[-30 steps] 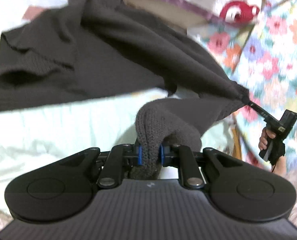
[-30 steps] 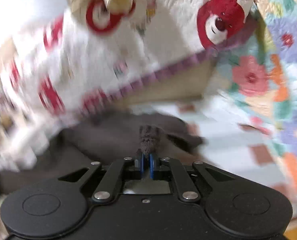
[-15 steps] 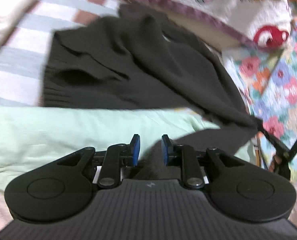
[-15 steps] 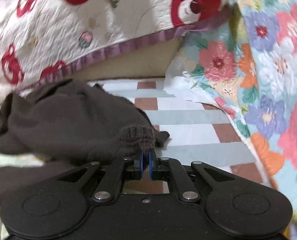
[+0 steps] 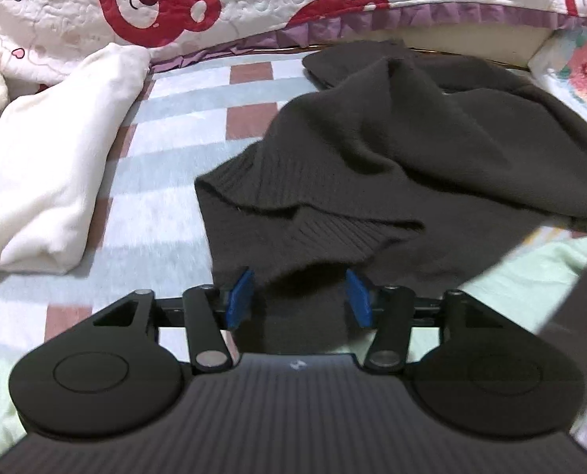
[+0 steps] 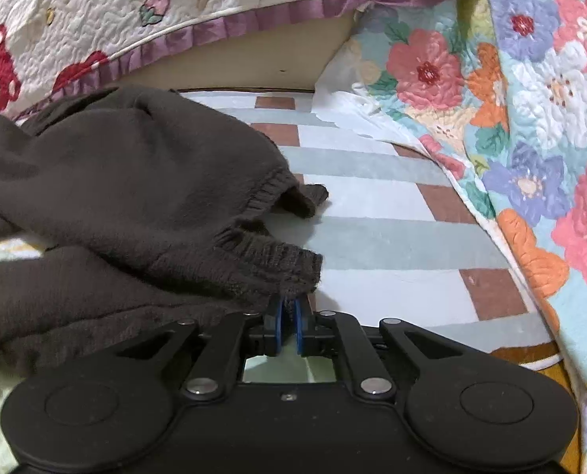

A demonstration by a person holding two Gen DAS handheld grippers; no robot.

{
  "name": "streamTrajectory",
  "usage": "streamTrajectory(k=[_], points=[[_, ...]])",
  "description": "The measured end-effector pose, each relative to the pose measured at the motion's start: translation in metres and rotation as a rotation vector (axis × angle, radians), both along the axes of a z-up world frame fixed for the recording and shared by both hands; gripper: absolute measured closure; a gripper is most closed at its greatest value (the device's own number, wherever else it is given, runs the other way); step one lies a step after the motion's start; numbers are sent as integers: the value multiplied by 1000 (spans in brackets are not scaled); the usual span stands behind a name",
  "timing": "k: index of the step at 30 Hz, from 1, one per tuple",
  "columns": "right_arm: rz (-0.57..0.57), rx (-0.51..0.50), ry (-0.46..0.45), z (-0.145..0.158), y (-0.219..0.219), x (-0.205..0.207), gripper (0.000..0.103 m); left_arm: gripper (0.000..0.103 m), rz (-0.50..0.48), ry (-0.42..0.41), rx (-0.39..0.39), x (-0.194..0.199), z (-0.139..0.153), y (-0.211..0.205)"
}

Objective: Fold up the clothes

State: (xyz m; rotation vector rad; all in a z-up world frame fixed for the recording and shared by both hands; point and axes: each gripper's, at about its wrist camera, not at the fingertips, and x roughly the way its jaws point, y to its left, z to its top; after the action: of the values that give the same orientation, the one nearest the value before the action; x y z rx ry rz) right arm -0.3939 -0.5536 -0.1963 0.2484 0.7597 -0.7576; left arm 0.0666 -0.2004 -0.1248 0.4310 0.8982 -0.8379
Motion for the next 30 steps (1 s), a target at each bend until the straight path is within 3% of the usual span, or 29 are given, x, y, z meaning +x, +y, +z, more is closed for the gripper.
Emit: streamTrajectory(k=[5, 7, 8, 9, 12, 15, 18, 21, 24, 27, 30], points=[[50, -61, -11, 15, 14, 2, 95, 46, -14, 48, 24, 19, -30, -14], [70, -86, -15, 22, 19, 3, 90, 63, 15, 137, 1, 24, -38, -14], [80, -98, -17, 25, 22, 4, 86, 91, 33, 185, -11, 27, -42, -14], [90, -111, -19, 28, 24, 4, 83, 99, 52, 204, -12, 27, -44, -14], [120, -148, -26, 37, 33, 6, 78, 100, 96, 181, -5, 21, -42, -14], [150, -184, -32, 46, 41, 7, 69, 100, 77, 83, -61, 9, -20, -7], [199, -208, -31, 52, 49, 15, 50, 100, 104, 62, -182, 2, 12, 8], [323, -178, 4, 43, 57, 48, 47, 100, 169, 86, -350, -6, 39, 41], [447, -147, 39, 35, 65, 81, 45, 100, 241, 114, -469, -19, 42, 80], [571, -115, 74, 26, 72, 114, 38, 100, 307, 211, -455, -26, 17, 100], [644, -102, 138, 9, 74, 149, 38, 100, 341, 281, -389, -27, -10, 103]])
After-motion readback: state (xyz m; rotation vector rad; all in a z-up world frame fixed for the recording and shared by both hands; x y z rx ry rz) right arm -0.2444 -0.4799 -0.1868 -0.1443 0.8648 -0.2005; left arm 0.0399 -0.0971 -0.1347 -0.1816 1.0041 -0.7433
